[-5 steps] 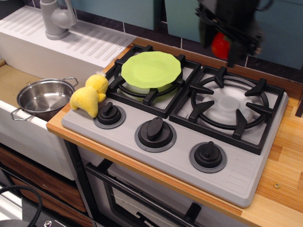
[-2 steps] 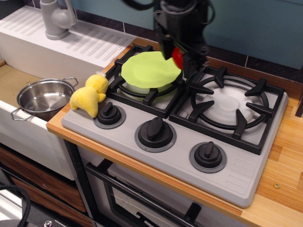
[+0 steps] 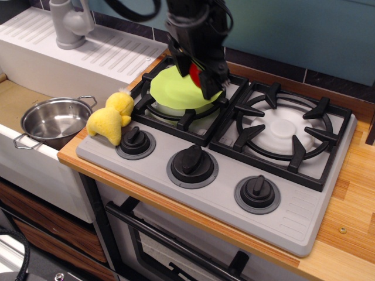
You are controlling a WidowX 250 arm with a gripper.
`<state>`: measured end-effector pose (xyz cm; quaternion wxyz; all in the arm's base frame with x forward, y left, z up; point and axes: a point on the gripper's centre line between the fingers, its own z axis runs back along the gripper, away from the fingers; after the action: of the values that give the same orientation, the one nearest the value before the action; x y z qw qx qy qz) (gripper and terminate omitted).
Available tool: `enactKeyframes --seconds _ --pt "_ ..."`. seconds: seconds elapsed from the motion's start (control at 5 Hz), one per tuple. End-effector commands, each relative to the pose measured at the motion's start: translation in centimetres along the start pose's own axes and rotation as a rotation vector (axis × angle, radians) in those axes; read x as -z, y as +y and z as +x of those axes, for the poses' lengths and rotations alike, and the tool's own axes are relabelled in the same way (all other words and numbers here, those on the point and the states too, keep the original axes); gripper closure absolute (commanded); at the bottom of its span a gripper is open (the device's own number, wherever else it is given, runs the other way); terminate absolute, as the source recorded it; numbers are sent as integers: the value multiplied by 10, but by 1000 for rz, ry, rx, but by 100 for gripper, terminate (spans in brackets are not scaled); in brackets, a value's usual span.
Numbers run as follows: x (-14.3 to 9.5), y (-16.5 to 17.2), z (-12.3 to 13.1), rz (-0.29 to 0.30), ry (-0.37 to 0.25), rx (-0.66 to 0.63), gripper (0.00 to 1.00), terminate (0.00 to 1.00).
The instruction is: Put strawberry on plate and stuffedduck in pot or pan in sink
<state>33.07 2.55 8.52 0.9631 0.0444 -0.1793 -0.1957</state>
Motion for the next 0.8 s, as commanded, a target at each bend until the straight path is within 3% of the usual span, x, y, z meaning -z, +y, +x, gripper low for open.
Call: enactKeyframes --seconds 0.0,0.4,0.6 --pt "2 26 8 13 -120 50 100 0" --pt "16 27 9 0 -144 60 100 0" --pt "14 20 11 16 -125 58 0 0"
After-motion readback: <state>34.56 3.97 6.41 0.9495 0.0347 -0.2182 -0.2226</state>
